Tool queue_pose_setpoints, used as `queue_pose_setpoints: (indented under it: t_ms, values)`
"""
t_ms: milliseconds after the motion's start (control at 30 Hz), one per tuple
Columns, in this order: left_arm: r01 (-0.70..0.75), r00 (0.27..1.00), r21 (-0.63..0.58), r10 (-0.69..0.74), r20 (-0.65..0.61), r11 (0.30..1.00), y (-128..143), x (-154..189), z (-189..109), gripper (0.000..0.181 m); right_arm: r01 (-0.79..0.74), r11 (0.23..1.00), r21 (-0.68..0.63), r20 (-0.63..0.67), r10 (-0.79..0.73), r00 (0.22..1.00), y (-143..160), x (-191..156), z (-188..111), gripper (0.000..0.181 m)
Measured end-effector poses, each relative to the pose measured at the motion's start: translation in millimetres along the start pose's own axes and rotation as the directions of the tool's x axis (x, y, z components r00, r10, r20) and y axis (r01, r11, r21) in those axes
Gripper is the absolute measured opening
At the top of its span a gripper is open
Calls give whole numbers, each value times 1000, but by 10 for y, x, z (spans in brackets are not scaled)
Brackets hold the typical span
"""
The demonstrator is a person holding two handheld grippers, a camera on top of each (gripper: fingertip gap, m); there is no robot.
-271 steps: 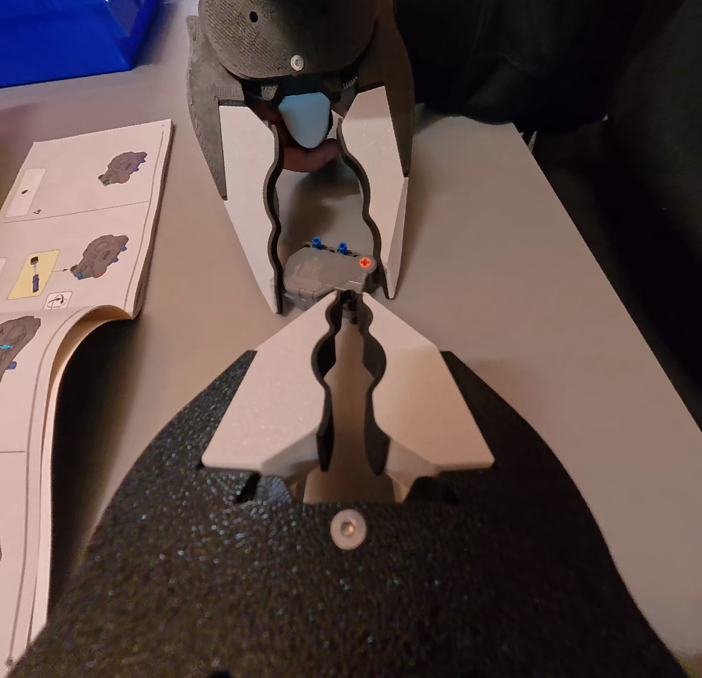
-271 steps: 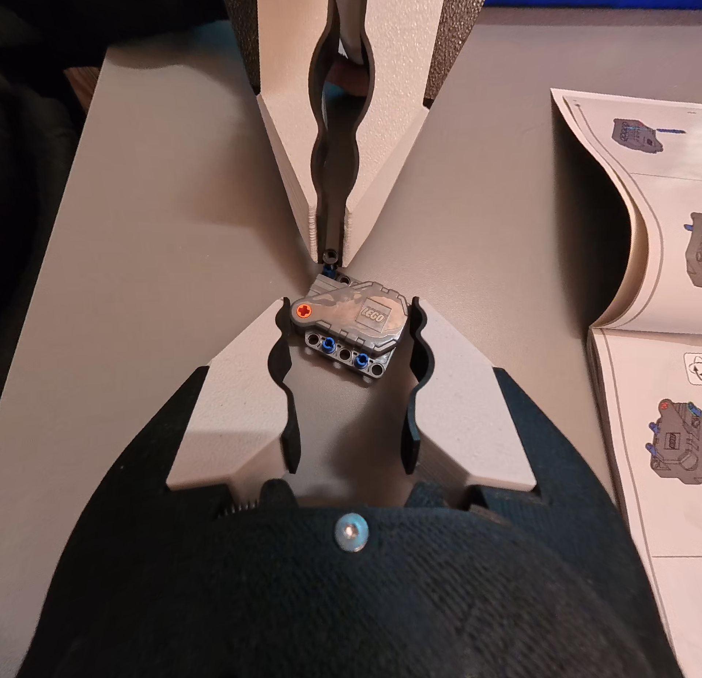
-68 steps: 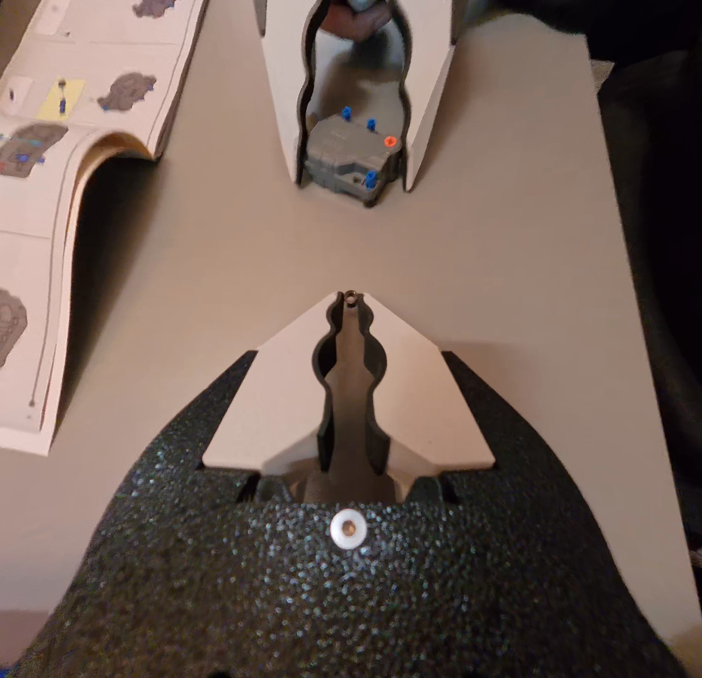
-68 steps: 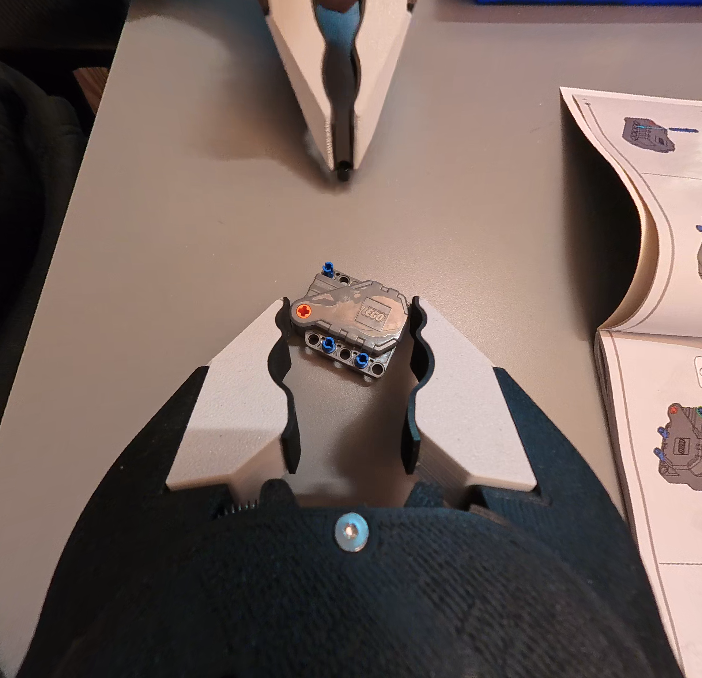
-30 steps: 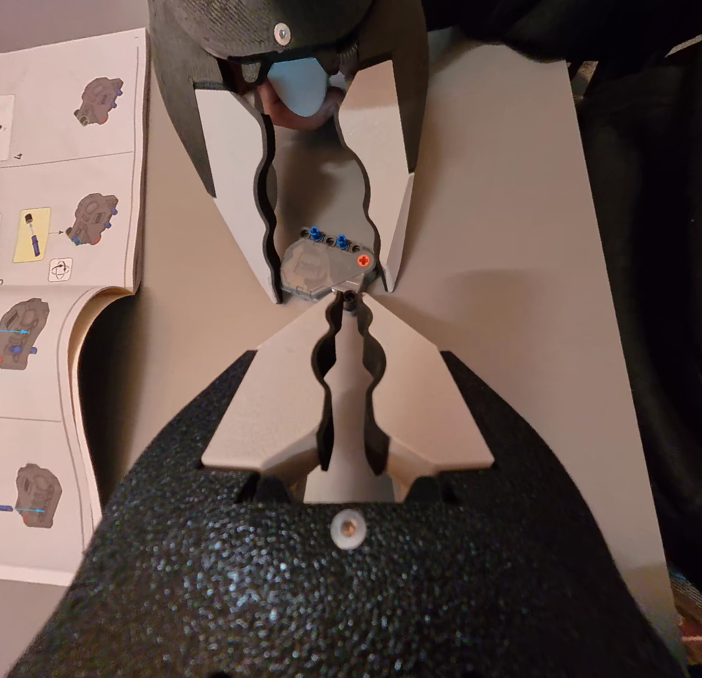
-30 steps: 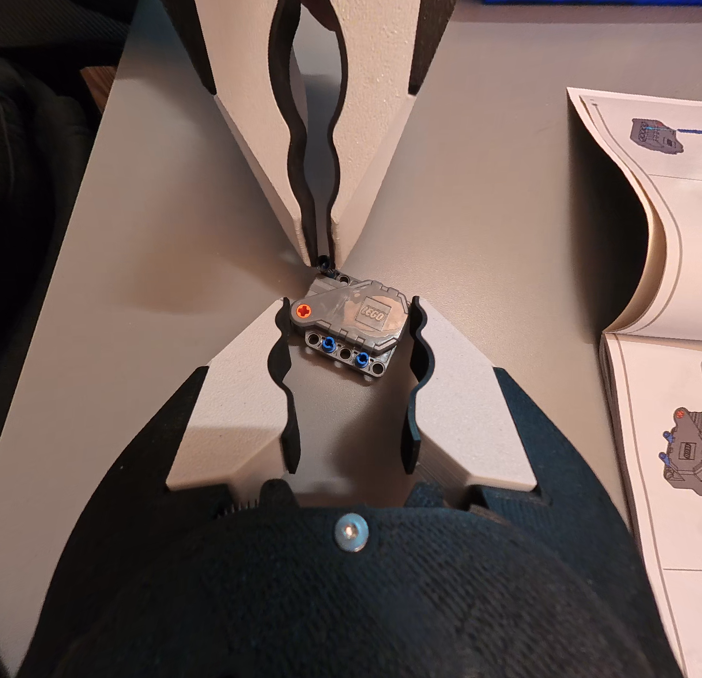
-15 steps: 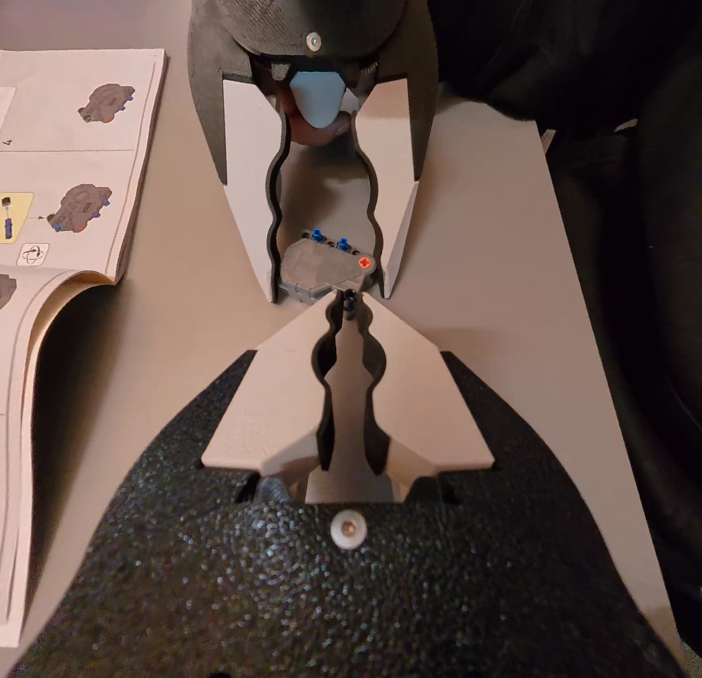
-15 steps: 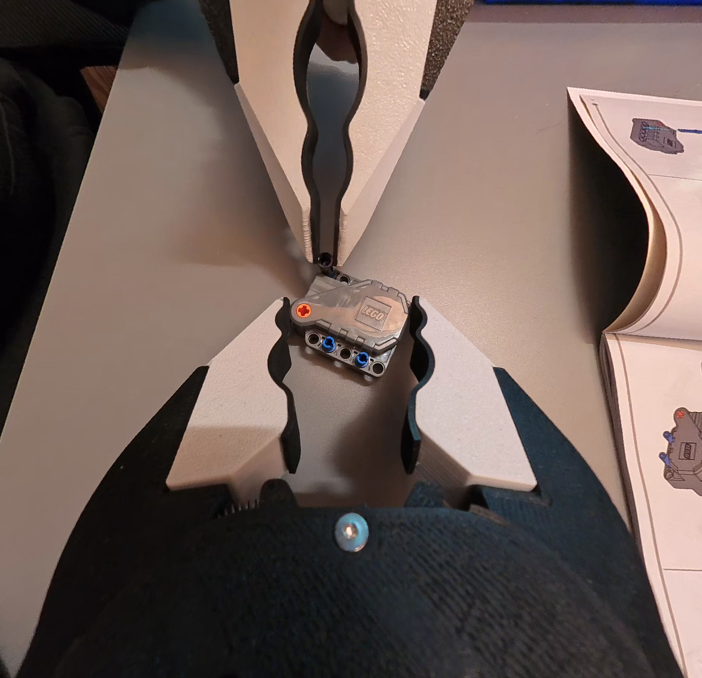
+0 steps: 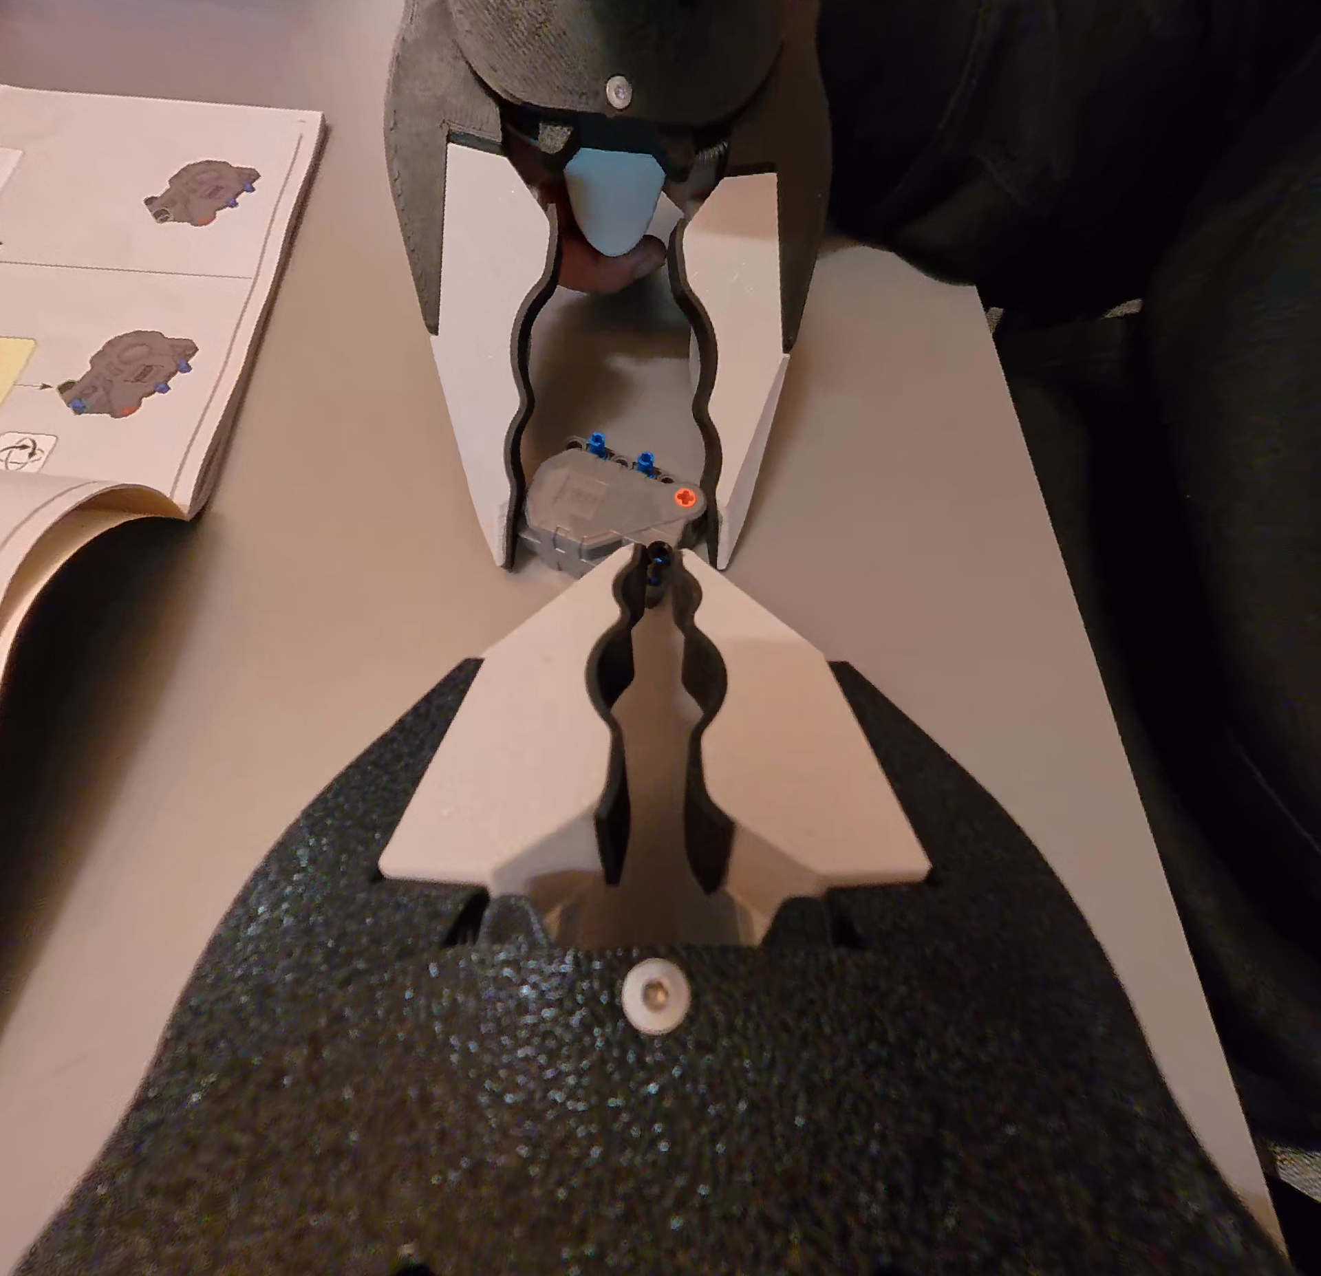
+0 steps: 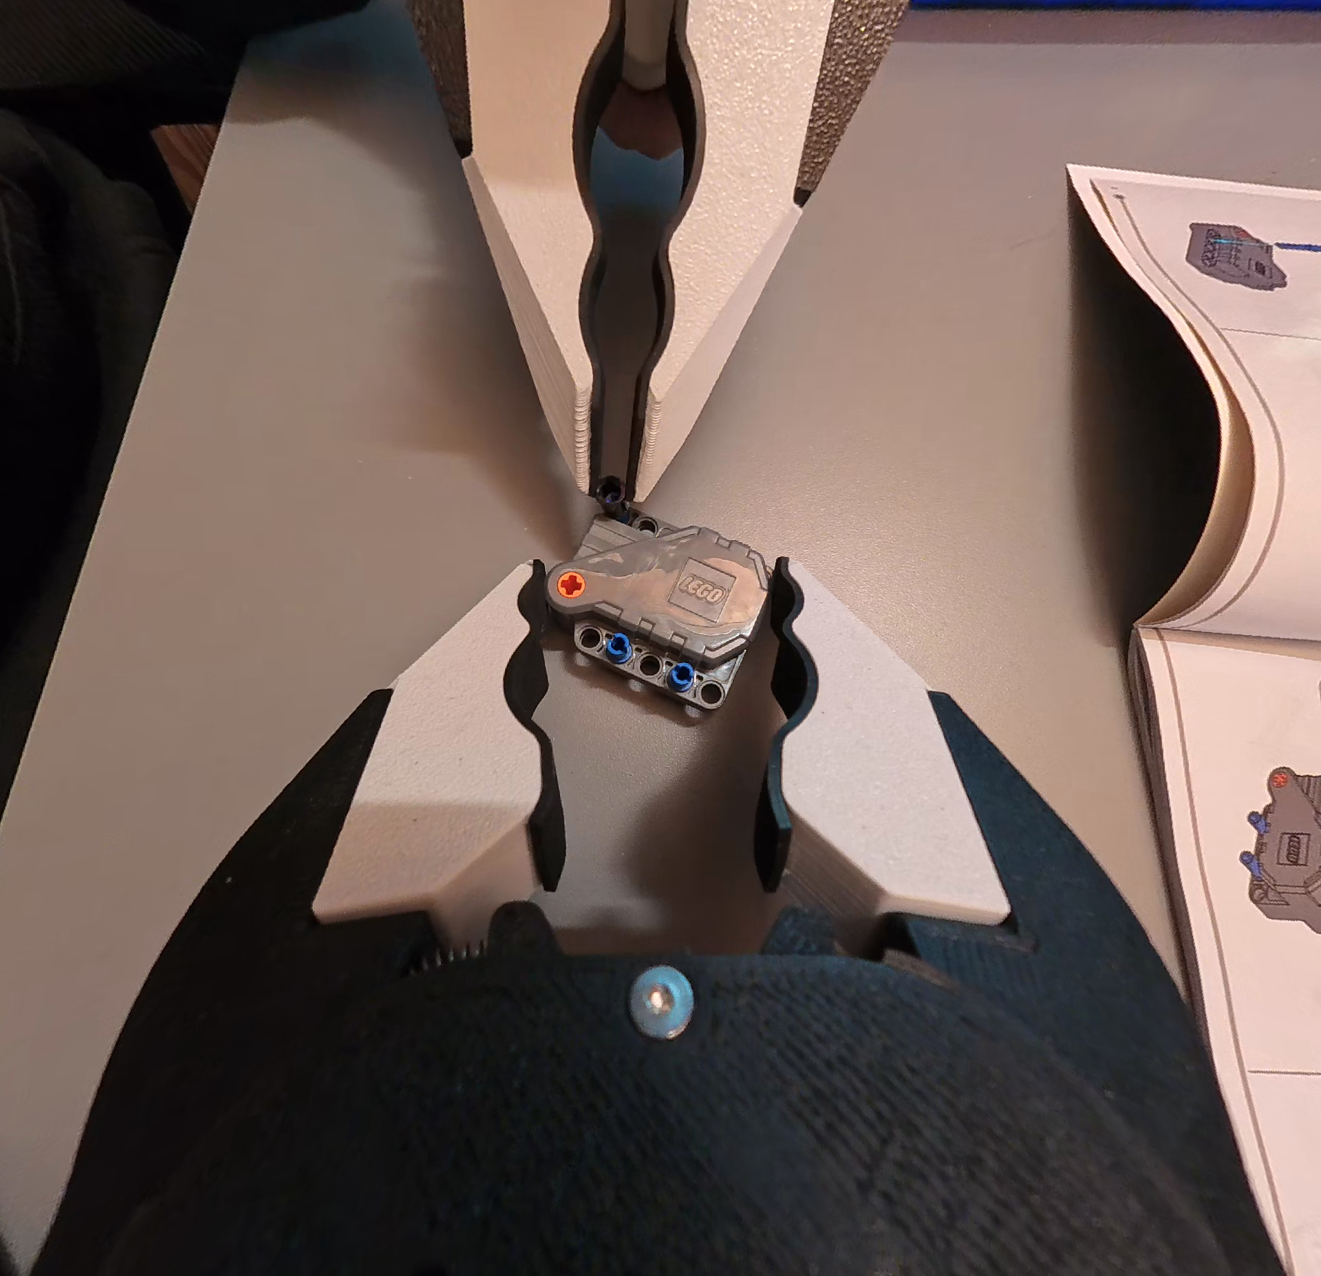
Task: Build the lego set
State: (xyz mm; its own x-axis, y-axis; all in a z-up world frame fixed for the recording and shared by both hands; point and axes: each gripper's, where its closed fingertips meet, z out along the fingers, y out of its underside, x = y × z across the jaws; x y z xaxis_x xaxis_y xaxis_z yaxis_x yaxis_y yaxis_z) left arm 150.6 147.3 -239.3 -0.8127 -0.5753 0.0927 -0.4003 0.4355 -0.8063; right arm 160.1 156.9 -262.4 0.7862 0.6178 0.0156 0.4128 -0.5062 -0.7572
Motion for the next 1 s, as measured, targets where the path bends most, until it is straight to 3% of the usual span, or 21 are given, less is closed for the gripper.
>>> queue_pose_setpoints:
  t_ms: [300, 500, 767, 1000]
  values:
    - [6, 1000, 63, -5, -22, 998, -9, -1, -4, 4, -2, 1000, -1, -2, 2, 1000, -1, -1, -3, 62]
    - [36, 999, 37, -34, -35, 999, 53, -16, -30, 4, -4, 1000, -1, -1, 4, 1000, 0, -3, -4, 62]
    - [-49, 999, 26, 48, 22, 998, 38, -14, -30, 4, -7, 1000, -1, 3, 7, 1000, 2, -5, -4, 62]
    - [-152, 983, -297, 176, 57, 943, 43, -18, -35, 4, -8, 1000, -1, 3, 8, 1000, 2, -6, -3, 62]
